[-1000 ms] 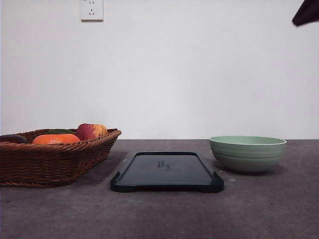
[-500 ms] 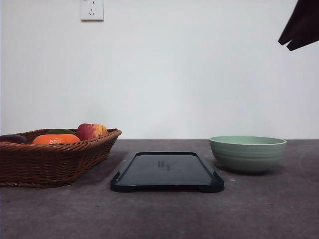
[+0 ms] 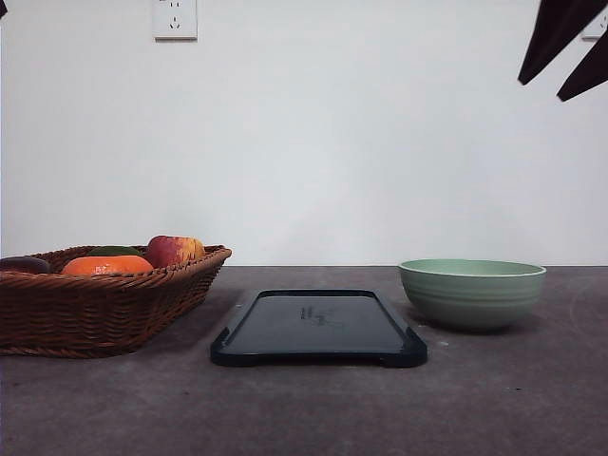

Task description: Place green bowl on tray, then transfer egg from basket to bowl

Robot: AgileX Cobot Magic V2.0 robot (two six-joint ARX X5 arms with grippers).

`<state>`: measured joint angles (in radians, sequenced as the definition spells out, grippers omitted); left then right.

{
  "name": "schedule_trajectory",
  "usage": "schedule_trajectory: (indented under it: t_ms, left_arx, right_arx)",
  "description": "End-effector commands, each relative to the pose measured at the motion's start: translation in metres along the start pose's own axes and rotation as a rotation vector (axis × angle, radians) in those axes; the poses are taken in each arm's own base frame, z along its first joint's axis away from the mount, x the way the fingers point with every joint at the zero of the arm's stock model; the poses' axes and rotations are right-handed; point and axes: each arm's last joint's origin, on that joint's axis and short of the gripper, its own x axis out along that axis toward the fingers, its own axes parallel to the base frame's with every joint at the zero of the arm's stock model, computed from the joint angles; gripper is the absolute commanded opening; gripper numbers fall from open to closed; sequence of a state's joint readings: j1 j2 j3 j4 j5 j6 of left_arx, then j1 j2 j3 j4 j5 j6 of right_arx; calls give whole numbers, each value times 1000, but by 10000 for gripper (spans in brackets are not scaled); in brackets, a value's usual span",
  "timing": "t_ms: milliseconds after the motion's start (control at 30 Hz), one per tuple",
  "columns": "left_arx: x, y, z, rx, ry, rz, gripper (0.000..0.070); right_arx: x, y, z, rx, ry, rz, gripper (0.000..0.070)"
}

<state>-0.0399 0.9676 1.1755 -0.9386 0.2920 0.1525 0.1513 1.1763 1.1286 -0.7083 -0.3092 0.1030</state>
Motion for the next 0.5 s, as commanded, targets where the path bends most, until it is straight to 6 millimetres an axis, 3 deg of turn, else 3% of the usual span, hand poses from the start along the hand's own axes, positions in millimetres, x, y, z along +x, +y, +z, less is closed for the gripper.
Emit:
schedule_trajectory:
  t_ms: [0,267,467]
  left_arx:
    - [-5,-1,6,-10,-30,-2,396]
    - [-5,-1,7,-9,-34,-1,391]
    - [-5,-1,7,-7,-38,-1,391]
  right_arx:
    - [7,-1,9,54,39,-9,302]
    - [55,-17,30,50,209,-99,302]
    - [91,-33,31,59,286,-135,301]
